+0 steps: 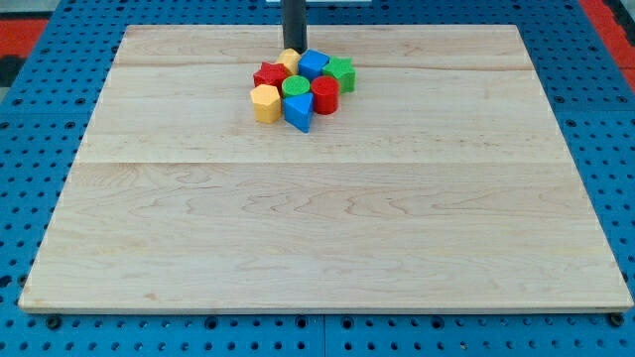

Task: Move the yellow heart into the green circle

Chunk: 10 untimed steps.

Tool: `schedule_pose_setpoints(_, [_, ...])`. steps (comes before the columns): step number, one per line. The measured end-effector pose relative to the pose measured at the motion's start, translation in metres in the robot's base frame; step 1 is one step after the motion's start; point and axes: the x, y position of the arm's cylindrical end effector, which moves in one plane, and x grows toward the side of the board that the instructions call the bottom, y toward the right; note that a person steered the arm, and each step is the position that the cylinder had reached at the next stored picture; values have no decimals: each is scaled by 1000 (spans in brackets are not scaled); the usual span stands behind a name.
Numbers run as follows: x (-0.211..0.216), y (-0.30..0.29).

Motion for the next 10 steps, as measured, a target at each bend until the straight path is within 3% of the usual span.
schedule_pose_setpoints(2, [15, -4])
schedule_pose_setpoints(4, [12, -44])
schedule_pose_setpoints(6, [72, -25])
schedule_pose_setpoints(8, [15, -32])
schedule_pose_setpoints(10, [32, -9])
